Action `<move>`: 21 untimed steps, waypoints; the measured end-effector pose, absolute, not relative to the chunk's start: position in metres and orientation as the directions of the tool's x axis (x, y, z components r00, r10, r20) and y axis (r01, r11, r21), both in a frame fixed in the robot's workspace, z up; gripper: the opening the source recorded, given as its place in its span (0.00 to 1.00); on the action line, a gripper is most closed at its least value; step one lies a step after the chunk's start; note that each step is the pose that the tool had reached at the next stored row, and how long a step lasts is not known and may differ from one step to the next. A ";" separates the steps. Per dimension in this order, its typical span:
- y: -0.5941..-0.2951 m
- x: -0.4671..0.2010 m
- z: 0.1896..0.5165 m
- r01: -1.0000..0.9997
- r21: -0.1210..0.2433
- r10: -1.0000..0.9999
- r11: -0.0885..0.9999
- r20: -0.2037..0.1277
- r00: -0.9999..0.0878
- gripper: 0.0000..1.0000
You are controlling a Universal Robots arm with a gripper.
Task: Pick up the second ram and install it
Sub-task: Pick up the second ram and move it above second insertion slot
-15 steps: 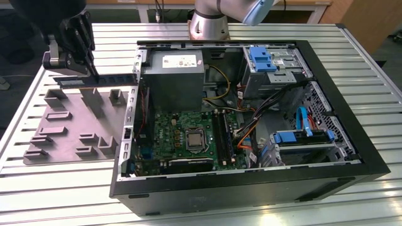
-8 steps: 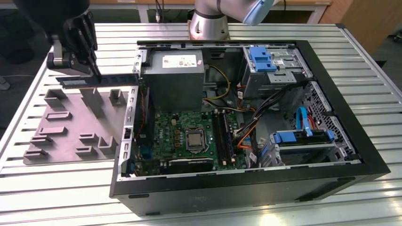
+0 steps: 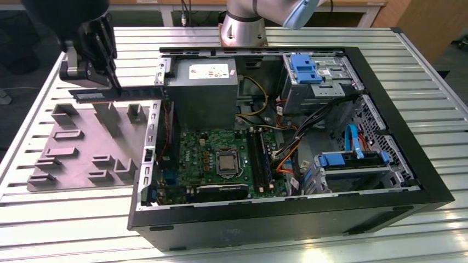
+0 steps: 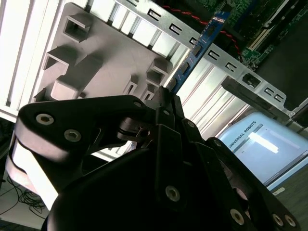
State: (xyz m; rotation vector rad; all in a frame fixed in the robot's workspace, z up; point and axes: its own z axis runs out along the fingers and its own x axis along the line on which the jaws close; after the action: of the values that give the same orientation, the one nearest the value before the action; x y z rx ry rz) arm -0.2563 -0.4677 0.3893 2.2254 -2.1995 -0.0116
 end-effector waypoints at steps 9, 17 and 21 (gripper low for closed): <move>-0.468 -0.250 0.389 -1.000 0.014 -1.000 -0.012 0.004 0.012 0.14; -0.468 -0.246 0.389 -1.000 0.014 -1.000 -0.012 0.004 0.012 0.14; -0.468 -0.243 0.389 -1.000 0.014 -1.000 -0.012 0.004 0.012 0.14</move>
State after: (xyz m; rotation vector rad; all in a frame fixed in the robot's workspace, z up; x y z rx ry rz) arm -0.2431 -0.4677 0.3893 2.2254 -2.1995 -0.0116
